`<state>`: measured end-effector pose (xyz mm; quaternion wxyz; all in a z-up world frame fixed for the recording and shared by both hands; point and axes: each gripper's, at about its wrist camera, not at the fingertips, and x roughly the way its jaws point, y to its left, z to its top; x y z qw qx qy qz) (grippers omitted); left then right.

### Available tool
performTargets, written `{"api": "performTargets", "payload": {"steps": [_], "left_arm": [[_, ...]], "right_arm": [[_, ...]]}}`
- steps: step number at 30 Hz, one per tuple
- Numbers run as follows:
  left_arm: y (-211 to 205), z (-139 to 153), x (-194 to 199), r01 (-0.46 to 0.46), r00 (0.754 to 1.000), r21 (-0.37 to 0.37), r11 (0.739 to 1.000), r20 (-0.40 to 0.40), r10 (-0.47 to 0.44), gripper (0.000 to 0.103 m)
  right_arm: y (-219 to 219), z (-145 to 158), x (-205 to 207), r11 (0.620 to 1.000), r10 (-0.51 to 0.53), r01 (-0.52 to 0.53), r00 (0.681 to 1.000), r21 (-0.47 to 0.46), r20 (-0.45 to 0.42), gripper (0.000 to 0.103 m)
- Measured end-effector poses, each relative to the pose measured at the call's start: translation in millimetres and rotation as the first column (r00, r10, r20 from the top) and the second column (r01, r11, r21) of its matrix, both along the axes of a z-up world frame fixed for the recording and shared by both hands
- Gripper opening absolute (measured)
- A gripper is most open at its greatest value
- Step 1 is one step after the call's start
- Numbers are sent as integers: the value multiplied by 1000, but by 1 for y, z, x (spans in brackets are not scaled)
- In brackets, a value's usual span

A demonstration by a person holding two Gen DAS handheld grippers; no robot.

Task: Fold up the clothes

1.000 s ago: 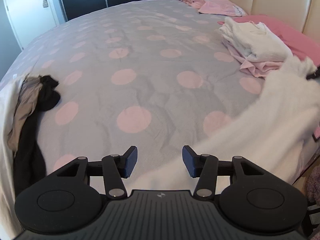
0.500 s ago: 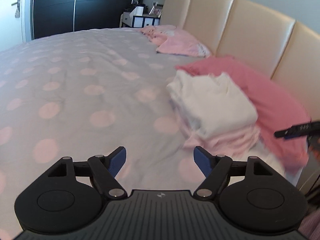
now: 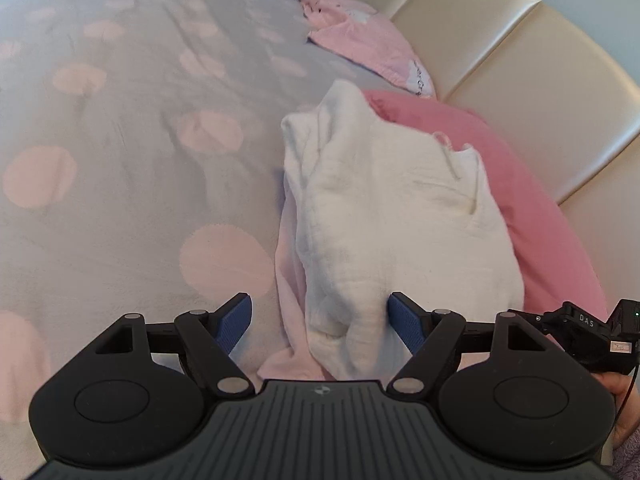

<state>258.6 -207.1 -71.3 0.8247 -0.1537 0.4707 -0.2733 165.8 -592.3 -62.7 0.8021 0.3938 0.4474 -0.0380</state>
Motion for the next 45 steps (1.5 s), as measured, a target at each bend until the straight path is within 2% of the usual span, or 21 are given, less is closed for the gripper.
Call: {"api": "performTargets", "payload": {"steps": [5, 9, 11, 15, 19, 26, 30, 34, 37, 40, 41, 42, 45], "left_arm": [[-4, -25, 11, 0, 999, -97, 995, -54, -5, 75], [-9, -38, 11, 1, 997, -179, 984, -78, -15, 58], [-15, -40, 10, -1, 998, -178, 984, -54, -9, 57], [-20, -42, 12, -6, 1000, -185, 983, -25, 1, 52], [-32, -36, 28, 24, 1000, -166, 986, 5, -24, 48], [-57, -29, 74, 25, 998, -137, 990, 55, -18, 46], [-68, -28, 84, 49, 998, -106, 993, 55, -44, 46], [-64, -29, 83, 53, 998, -106, 993, 49, -48, 48], [-59, -23, 76, 57, 997, -84, 995, 59, -52, 51], [-51, -9, 68, 62, 996, -31, 998, 73, -59, 52], [-48, -3, 64, 62, 995, -16, 998, 77, -60, 52], [-43, 4, 58, 63, 995, -2, 998, 83, -63, 52], [-29, 26, 36, 70, 990, 69, 995, 118, -78, 52]], "right_arm": [[8, -7, 15, 1000, 27, -27, 999, -6, 35, 96], [18, -11, 26, 999, 43, -44, 997, 10, 61, 72], [19, -13, 29, 999, 40, -43, 995, 27, 87, 61], [24, -16, 41, 999, 33, -36, 993, 22, 115, 57], [21, -16, 55, 1000, 25, -26, 987, 3, 156, 55], [15, -17, 96, 1000, -19, 20, 976, -2, 216, 52], [9, -17, 115, 999, -33, 37, 974, -16, 222, 52], [7, -14, 114, 999, -28, 33, 979, -25, 201, 56], [10, -7, 105, 998, -33, 40, 985, -39, 170, 64], [12, 5, 92, 993, -15, 28, 994, -112, 109, 60], [14, 8, 87, 991, -10, 22, 996, -133, 88, 52], [16, 12, 84, 989, -8, 19, 997, -148, 73, 50], [17, 22, 72, 978, -32, 32, 999, -209, 1, 50]]}}
